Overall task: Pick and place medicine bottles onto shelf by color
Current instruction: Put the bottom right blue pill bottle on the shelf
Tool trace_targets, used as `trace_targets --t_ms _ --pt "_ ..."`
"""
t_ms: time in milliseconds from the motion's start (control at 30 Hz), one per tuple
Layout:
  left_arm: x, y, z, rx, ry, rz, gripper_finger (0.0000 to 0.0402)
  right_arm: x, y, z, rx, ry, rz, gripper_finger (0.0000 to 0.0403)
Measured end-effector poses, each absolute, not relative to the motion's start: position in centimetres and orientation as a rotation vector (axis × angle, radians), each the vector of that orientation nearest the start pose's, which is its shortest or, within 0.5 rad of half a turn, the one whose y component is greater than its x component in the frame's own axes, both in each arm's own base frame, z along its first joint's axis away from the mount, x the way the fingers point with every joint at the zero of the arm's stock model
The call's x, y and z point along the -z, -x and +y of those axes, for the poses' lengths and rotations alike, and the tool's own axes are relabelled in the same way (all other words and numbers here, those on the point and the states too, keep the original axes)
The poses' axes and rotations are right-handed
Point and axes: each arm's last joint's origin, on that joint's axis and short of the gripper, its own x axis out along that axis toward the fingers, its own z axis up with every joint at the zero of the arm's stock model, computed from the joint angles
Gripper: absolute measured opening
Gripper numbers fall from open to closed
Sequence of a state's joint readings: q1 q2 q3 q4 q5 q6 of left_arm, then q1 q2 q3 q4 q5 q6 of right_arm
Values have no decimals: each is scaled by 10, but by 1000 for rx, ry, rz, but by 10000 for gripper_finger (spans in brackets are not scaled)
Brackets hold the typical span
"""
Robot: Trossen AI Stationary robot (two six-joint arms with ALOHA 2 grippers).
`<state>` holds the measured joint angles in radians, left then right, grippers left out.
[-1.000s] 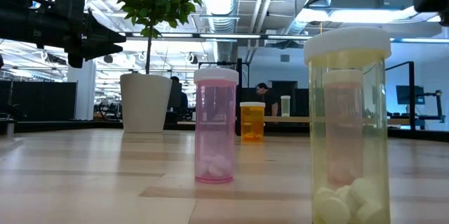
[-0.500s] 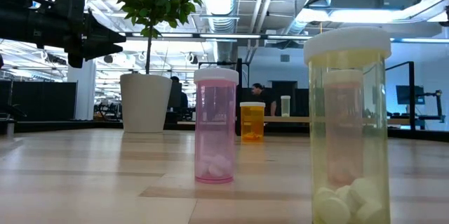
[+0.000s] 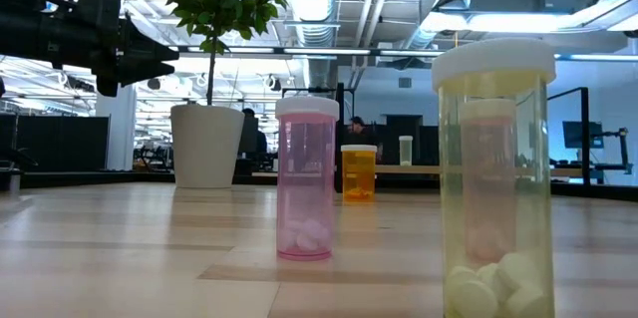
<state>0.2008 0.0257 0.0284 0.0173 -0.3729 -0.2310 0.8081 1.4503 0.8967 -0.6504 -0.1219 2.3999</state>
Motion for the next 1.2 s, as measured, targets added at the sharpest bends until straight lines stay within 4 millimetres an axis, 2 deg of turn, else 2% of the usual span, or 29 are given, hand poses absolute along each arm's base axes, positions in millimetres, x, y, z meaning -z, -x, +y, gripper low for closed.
trace_targets --t_ms 267,733,967,1200 --pt "-173 -92 29 -571 227 -87 181 -195 -178 195 832 -1437 1373 248" --pt "-173 -92 29 -572 227 -87 181 -196 -180 196 735 -1390 1357 248" --pt "-173 -92 29 -572 227 -87 181 -182 -188 204 738 -1381 1353 248" --pt "-173 -92 30 -573 227 -87 181 -182 -188 204 702 -1347 1363 248"
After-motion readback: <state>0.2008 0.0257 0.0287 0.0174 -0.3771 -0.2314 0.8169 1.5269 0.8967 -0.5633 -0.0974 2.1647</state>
